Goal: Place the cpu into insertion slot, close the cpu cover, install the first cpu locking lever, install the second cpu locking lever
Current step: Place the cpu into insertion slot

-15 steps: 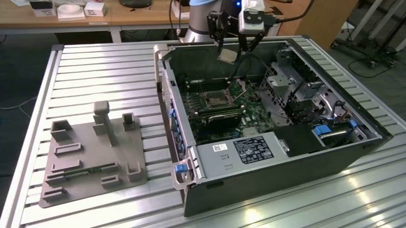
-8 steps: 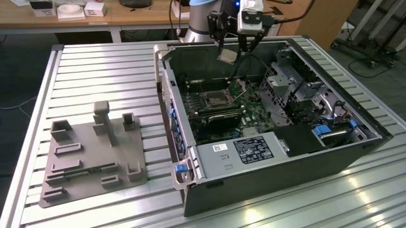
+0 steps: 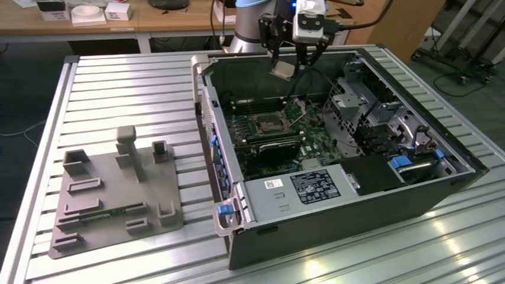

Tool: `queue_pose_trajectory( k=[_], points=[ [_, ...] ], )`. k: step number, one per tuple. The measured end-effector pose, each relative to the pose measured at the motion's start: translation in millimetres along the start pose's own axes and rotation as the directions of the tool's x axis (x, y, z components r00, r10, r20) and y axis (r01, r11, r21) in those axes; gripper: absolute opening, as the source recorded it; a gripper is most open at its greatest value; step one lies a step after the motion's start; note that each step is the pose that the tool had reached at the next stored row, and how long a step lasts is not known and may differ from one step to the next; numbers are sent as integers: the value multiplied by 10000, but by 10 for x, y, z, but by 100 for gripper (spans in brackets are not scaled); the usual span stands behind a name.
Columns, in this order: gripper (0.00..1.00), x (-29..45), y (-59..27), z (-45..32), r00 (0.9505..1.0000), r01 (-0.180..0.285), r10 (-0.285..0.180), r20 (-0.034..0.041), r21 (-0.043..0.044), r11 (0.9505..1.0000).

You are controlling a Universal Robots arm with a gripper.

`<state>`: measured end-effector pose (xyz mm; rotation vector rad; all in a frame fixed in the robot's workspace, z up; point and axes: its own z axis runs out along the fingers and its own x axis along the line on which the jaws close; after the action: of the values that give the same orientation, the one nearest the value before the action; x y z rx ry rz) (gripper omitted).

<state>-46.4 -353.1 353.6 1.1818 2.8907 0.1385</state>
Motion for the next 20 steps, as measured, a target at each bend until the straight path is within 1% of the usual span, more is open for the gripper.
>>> queue_pose_trajectory(
  k=[5, 7, 20],
  points=[
    [54, 0, 0, 3, 9995, -324, 324, 29, -6, 9995],
    [54, 0, 0, 8, 9984, -559, 559, 49, -11, 9984],
    [54, -17, 10, 70, 9979, -639, 639, 67, -4, 9980]
  ],
)
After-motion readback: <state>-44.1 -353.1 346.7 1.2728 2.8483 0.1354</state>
